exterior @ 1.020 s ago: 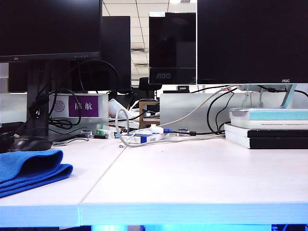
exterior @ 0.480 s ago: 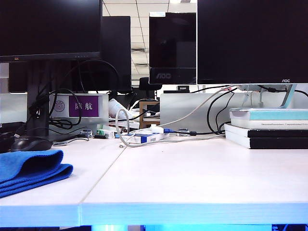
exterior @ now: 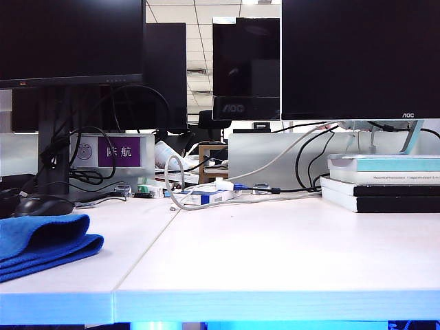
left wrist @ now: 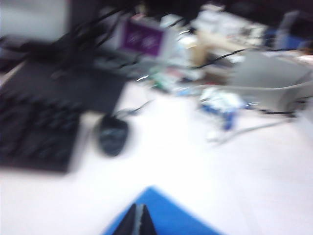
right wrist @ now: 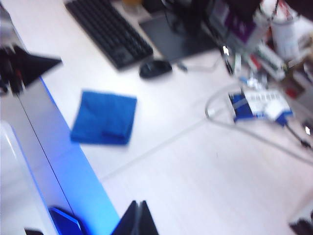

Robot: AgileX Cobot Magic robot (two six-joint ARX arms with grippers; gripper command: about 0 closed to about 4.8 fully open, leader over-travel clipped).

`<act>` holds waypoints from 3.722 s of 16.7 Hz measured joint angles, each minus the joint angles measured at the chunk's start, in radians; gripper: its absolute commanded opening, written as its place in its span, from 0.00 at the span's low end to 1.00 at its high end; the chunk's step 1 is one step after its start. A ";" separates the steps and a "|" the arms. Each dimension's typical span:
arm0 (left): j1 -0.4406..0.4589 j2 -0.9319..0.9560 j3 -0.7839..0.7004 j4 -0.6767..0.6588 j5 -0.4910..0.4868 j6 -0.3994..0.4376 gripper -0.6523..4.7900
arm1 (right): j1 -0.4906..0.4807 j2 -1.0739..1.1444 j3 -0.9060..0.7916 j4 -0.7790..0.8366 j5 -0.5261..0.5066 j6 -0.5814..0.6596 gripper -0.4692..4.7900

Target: Wipe the table from right to left using the rag.

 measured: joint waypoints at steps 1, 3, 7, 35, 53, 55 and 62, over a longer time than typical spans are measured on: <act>0.000 0.000 -0.016 0.007 -0.026 0.000 0.11 | 0.000 -0.029 -0.055 0.021 0.001 0.001 0.08; 0.000 0.000 -0.072 0.057 -0.073 0.064 0.11 | 0.000 -0.148 -0.262 0.161 0.001 0.010 0.08; 0.000 0.000 -0.133 0.109 -0.101 0.128 0.11 | 0.000 -0.328 -0.617 0.468 0.001 0.018 0.08; 0.000 -0.002 -0.208 0.113 -0.138 0.214 0.11 | -0.014 -0.768 -1.430 1.146 0.269 0.018 0.08; 0.000 -0.002 -0.208 0.113 -0.138 0.214 0.11 | -0.743 -1.269 -2.052 1.125 -0.014 0.077 0.08; 0.000 -0.002 -0.208 0.113 -0.138 0.214 0.11 | -0.743 -1.302 -2.074 1.090 -0.015 0.079 0.08; 0.000 -0.003 -0.208 0.113 -0.138 0.214 0.11 | -0.888 -1.300 -2.073 1.087 -0.015 0.225 0.08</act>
